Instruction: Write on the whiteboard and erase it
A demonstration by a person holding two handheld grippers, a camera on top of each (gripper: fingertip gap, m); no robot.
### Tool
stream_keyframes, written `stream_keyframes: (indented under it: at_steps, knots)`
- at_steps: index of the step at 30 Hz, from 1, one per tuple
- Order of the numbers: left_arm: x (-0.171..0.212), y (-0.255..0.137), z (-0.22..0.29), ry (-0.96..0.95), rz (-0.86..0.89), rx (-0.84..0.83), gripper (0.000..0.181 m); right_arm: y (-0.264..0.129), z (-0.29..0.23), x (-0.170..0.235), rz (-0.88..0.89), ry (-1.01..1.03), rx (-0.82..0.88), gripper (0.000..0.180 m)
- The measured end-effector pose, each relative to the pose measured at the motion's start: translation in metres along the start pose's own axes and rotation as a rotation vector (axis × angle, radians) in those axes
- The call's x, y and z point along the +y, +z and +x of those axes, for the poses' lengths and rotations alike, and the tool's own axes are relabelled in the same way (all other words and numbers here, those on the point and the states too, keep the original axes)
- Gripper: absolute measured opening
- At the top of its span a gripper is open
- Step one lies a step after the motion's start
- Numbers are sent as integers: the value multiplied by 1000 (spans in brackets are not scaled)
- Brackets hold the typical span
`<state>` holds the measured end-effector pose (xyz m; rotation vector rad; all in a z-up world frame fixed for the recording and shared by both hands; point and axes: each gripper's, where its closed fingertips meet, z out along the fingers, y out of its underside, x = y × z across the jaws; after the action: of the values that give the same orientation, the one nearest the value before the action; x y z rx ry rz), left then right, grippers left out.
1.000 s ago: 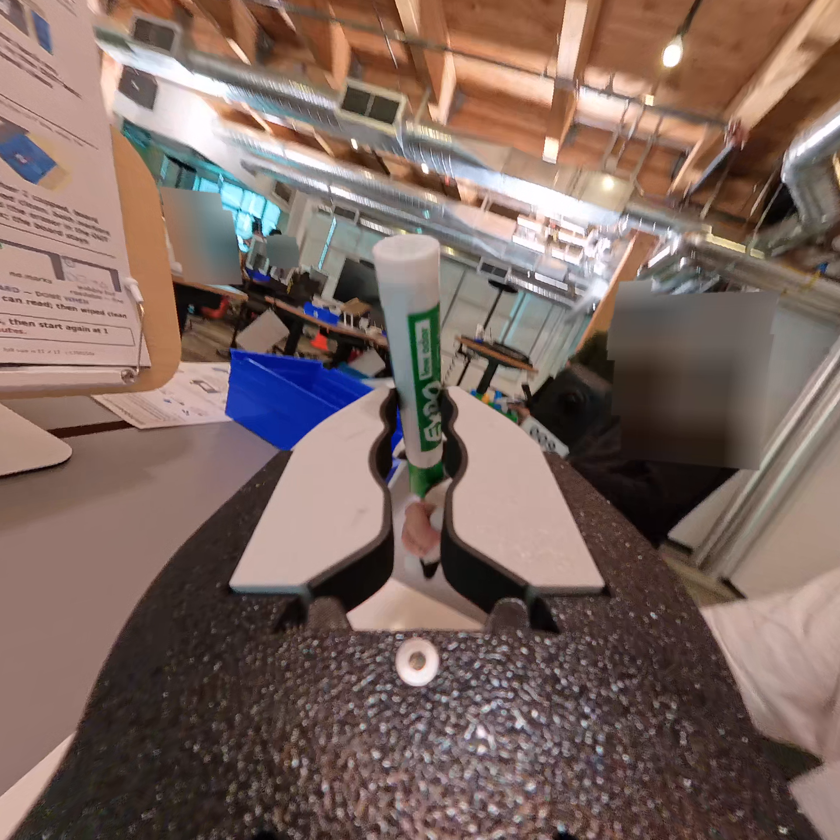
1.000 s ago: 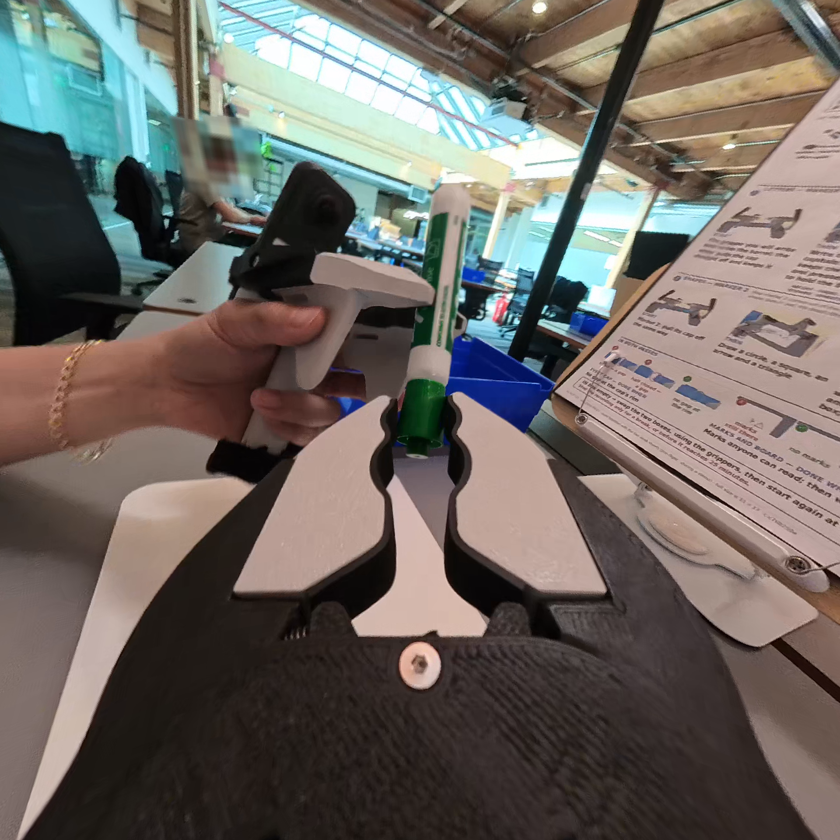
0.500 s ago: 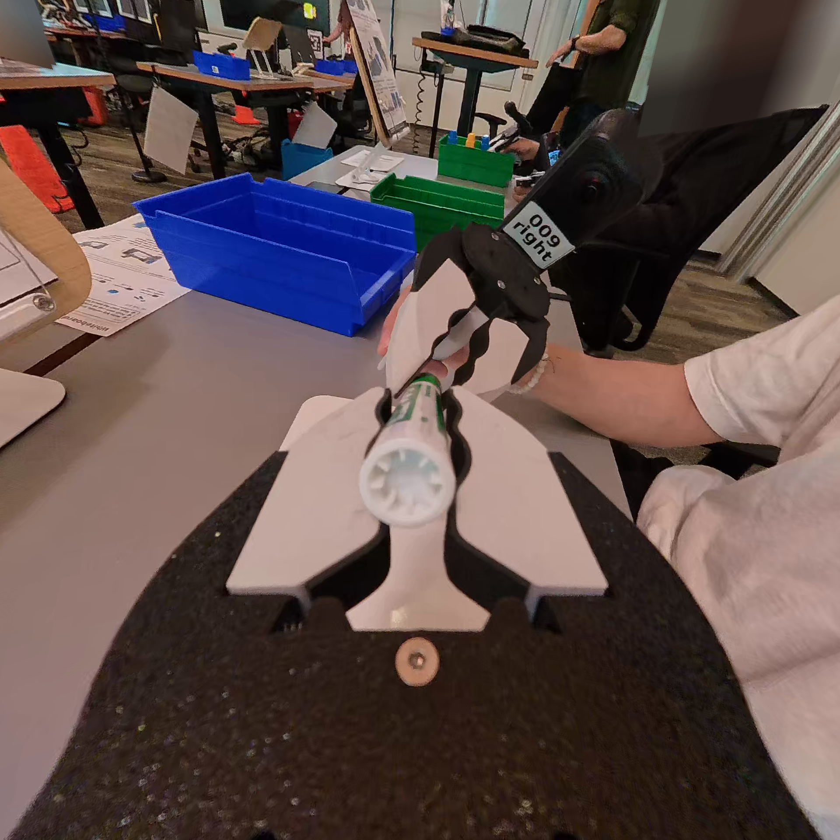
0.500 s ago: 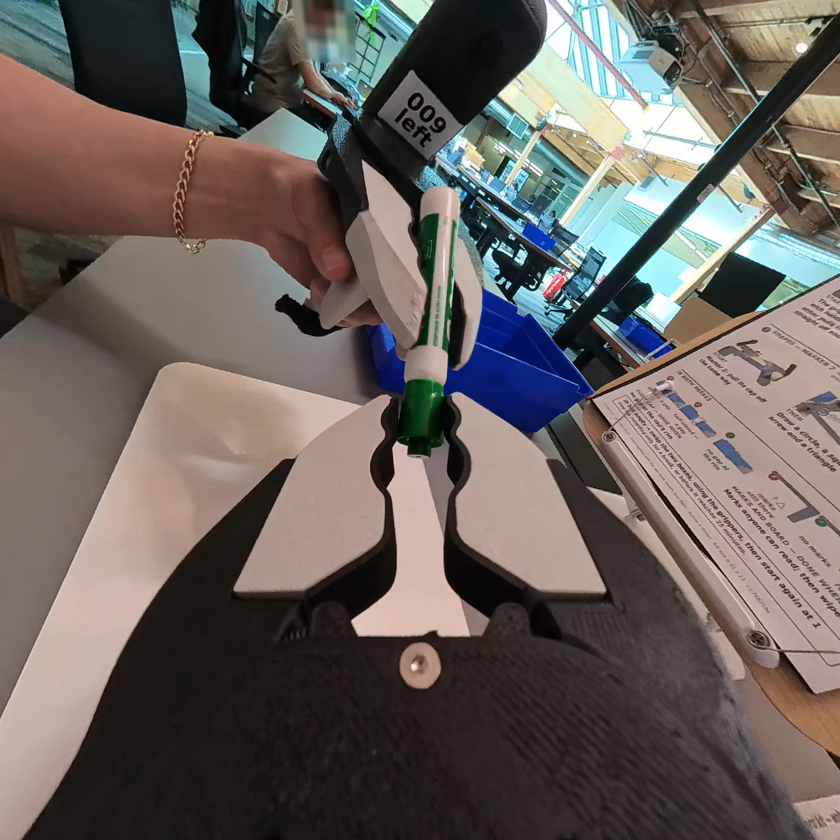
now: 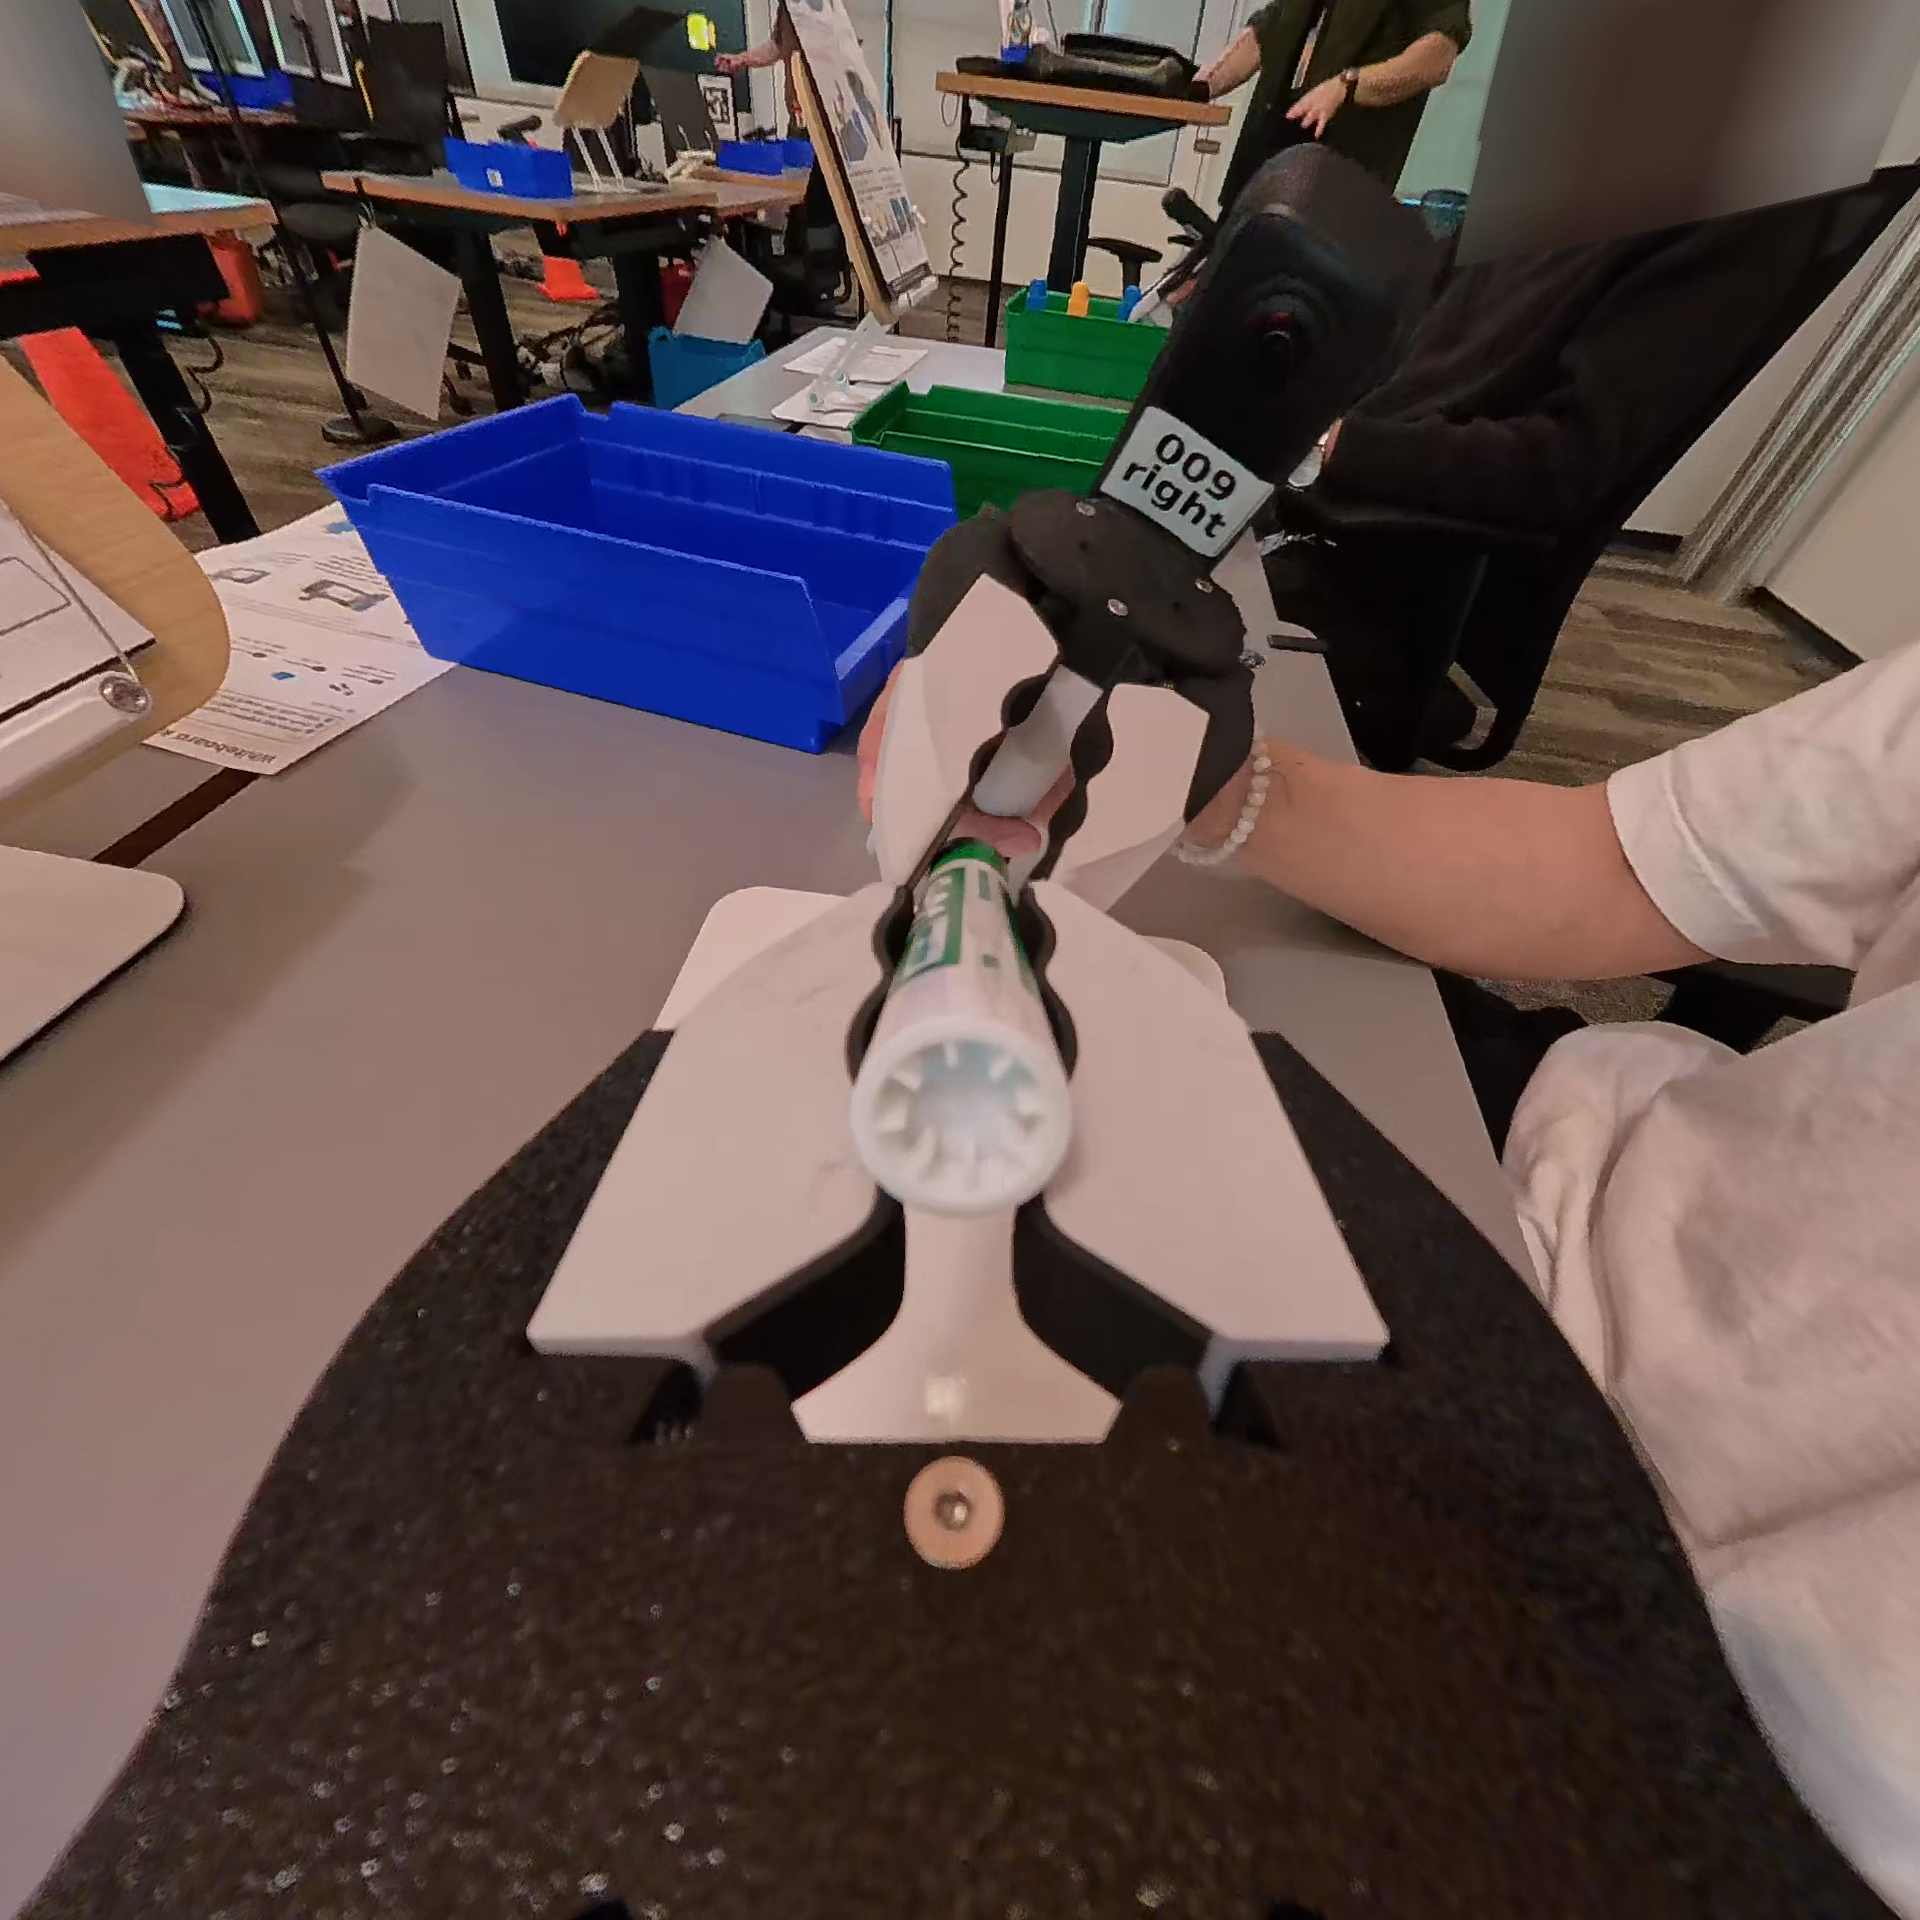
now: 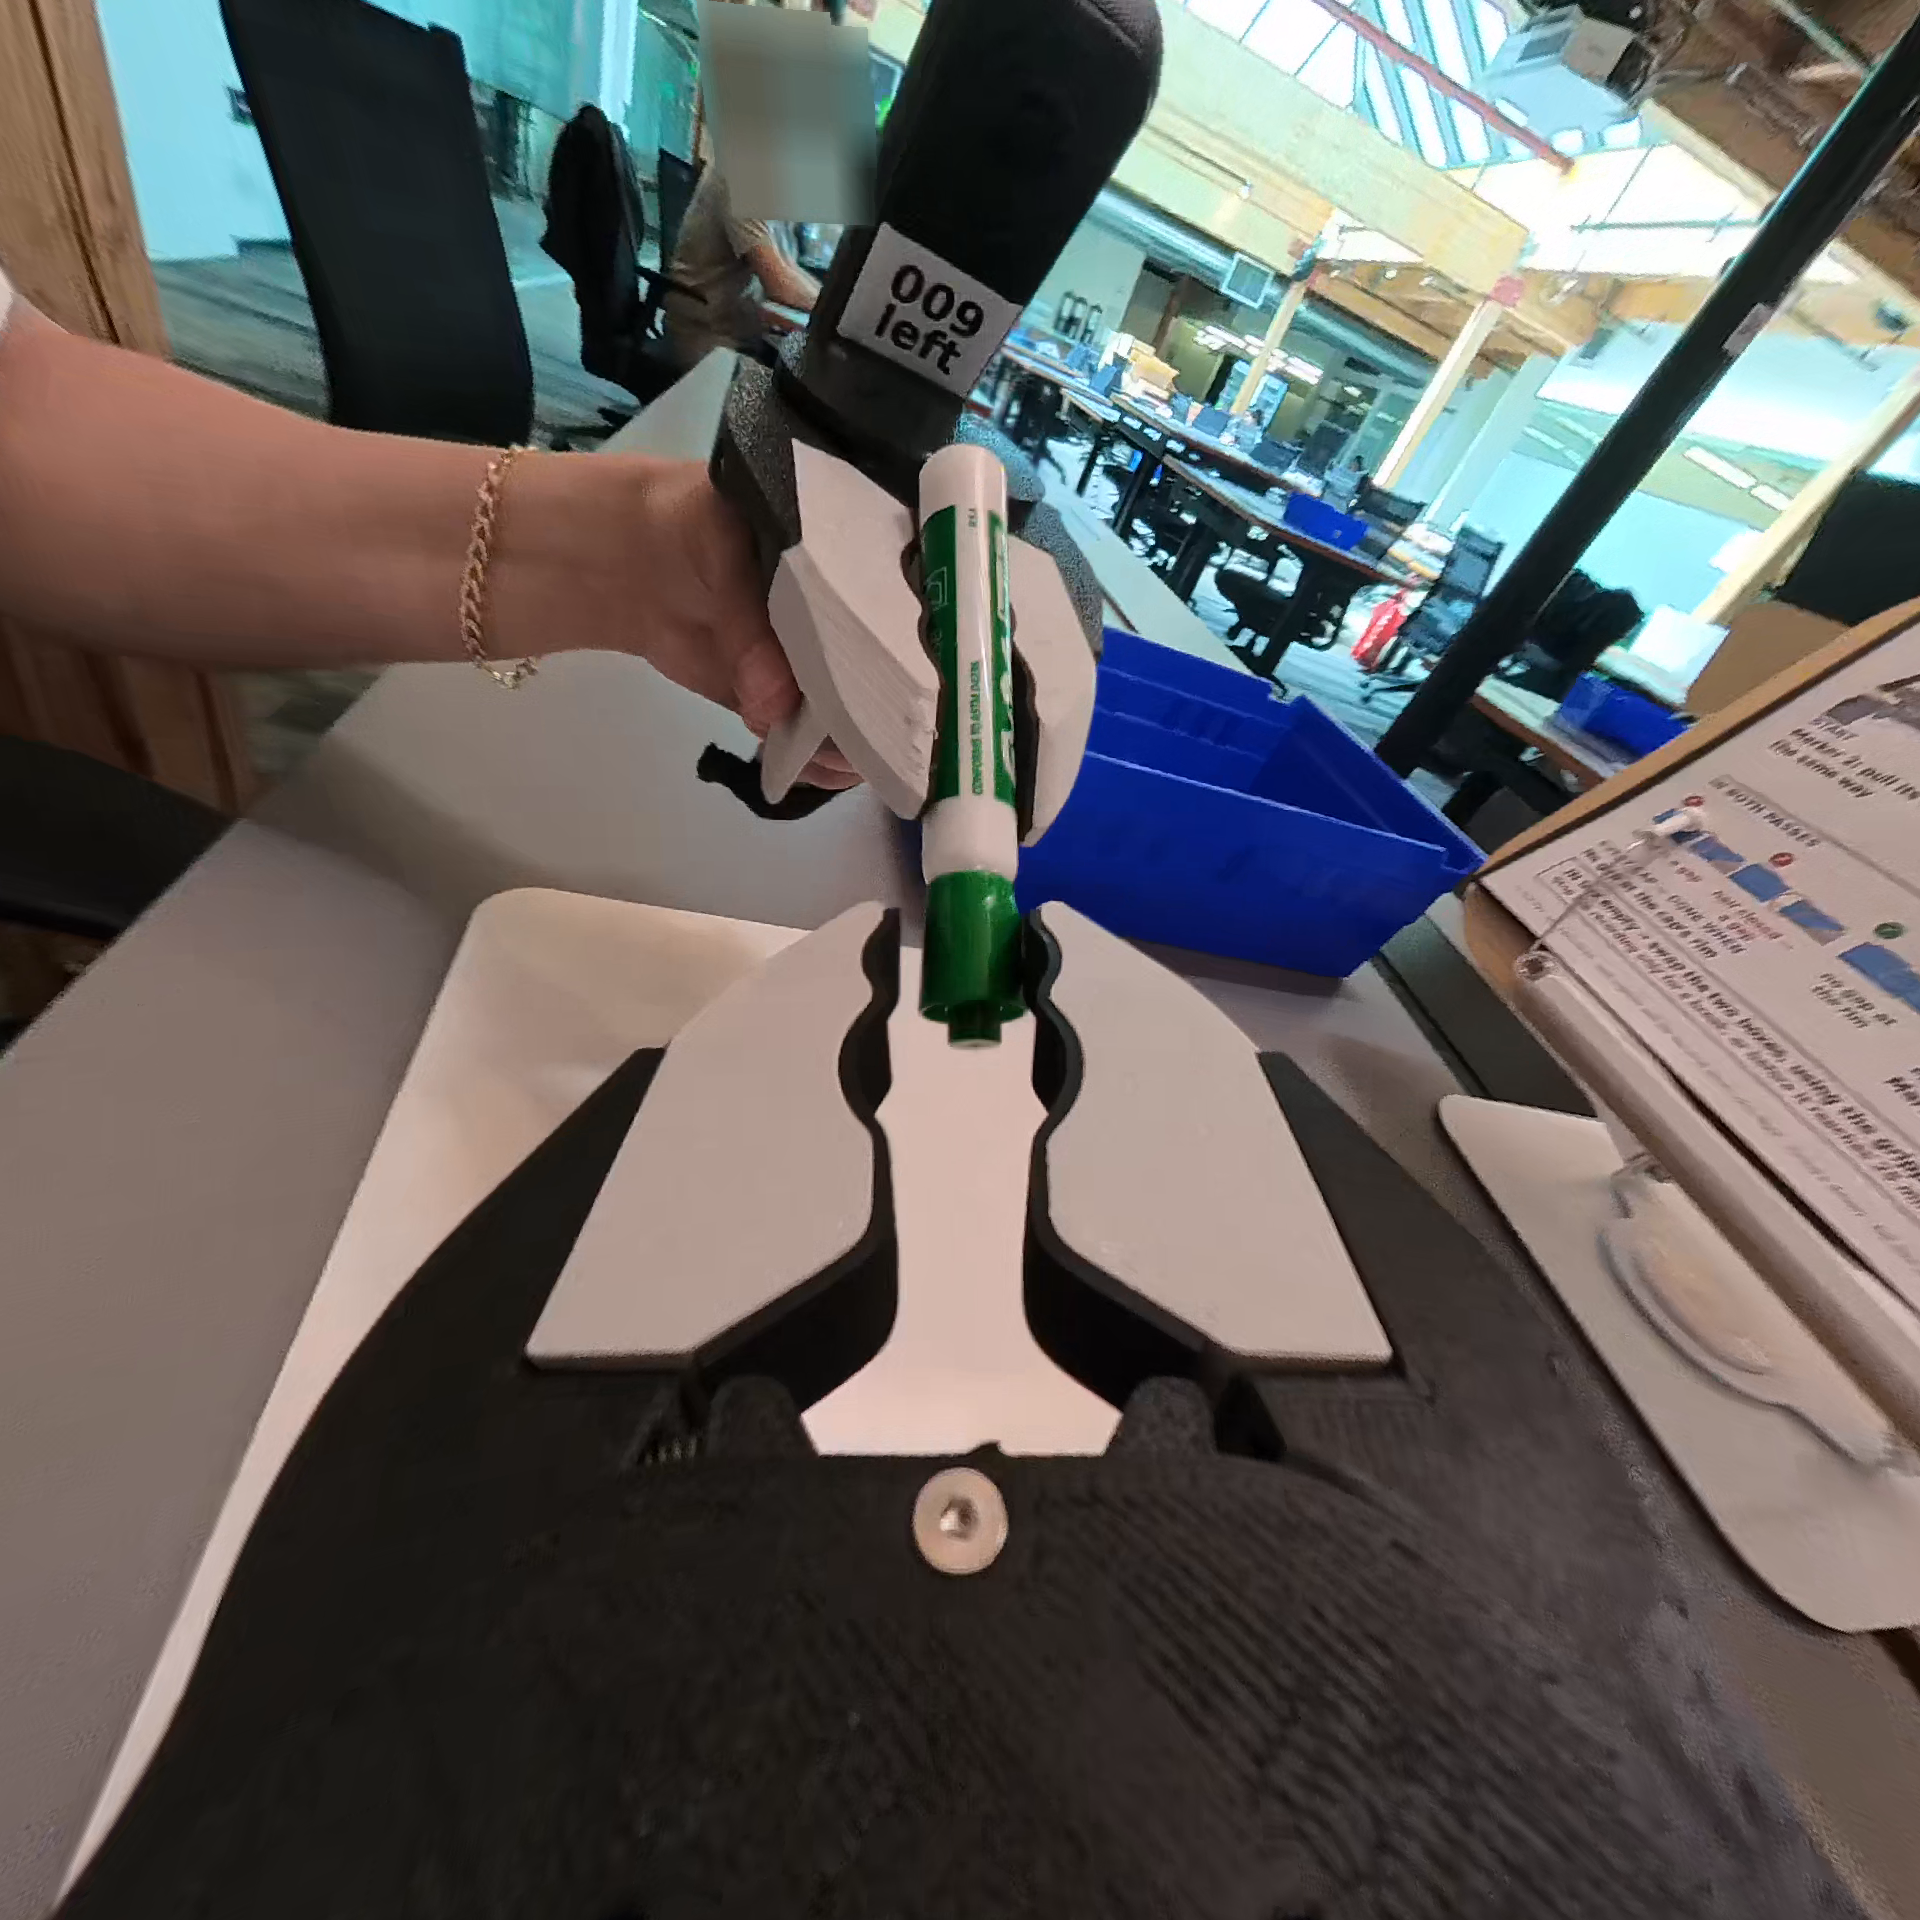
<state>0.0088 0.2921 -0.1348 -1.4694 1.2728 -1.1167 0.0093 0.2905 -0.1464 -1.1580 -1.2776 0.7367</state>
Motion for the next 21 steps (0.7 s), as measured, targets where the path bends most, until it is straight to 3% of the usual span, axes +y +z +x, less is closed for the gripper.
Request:
stream_keyframes:
  at_steps: [1, 4, 10, 21]
  knots:
    - [0, -1, -1, 4, 5, -5, 19, 0, -1, 2, -1, 20, -18, 28]
    - [0, -3, -1, 9, 19, 2, 19, 3, -1, 9, -26, 45, -43, 39]
    - [14, 0, 0, 53, -59, 9, 18, 6, -6, 15, -70, 106, -87, 20]
    - [13, 6, 6, 43, -25, 33, 19, 5, -10, 11, 2, 185, -143, 19]
